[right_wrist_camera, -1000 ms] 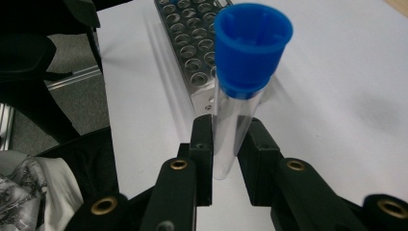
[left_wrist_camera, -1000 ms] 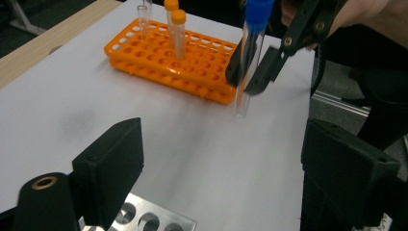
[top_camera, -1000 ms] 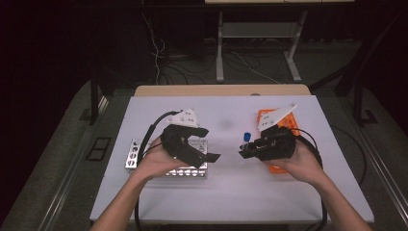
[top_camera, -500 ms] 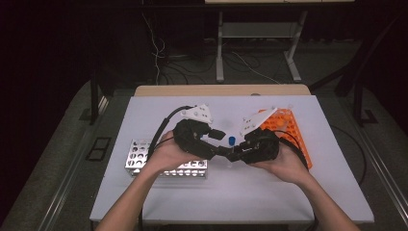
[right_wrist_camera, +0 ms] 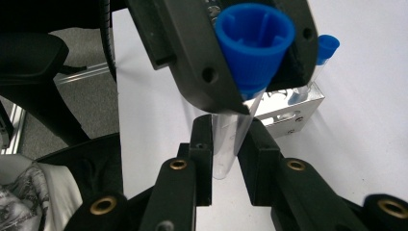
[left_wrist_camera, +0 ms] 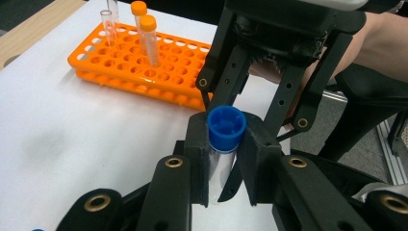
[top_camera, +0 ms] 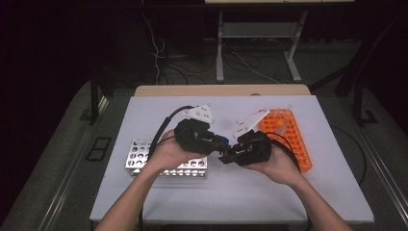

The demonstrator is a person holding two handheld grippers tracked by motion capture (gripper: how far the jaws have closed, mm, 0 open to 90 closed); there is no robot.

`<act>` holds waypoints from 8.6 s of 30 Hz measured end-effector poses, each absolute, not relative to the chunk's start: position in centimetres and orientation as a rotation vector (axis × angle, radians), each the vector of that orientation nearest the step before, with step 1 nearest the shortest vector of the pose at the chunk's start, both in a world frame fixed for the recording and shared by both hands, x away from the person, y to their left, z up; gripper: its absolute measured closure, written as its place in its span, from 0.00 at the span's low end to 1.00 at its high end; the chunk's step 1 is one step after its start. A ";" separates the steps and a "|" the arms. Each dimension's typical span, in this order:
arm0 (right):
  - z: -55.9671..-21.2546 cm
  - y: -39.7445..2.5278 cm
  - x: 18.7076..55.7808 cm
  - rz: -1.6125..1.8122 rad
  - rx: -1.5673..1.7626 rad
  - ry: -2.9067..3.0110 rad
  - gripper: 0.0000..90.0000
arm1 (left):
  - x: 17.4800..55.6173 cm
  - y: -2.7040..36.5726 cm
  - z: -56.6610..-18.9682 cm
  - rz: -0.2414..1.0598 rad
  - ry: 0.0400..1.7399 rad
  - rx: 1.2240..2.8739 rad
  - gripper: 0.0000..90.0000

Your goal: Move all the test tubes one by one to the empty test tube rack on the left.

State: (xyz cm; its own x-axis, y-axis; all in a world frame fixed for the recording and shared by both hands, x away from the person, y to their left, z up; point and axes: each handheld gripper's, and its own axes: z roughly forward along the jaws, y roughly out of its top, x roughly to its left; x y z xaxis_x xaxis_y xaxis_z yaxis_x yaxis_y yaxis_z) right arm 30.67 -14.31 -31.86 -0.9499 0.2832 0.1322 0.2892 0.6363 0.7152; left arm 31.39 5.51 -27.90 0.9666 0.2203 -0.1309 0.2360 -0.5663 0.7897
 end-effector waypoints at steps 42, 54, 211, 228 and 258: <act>-34.2 -23.2 27.4 -1.504 -0.995 -2.623 0.00 | 33.4 12.1 -24.4 0.161 0.494 2.106 0.83; -35.6 -25.9 26.0 -1.534 -1.071 -2.588 0.00 | 35.0 14.0 -25.6 0.214 0.571 2.098 0.83; -35.4 -30.5 36.4 -1.299 -1.344 -2.885 0.82 | 25.9 14.6 -37.2 0.147 0.691 2.001 0.00; -31.9 -28.0 33.7 -1.337 -1.092 -2.849 0.82 | 26.2 14.0 -35.6 0.143 0.659 2.024 0.00; -29.3 -19.7 30.2 -1.269 -0.621 -2.882 0.82 | 28.2 10.3 -30.3 0.115 0.486 2.121 0.03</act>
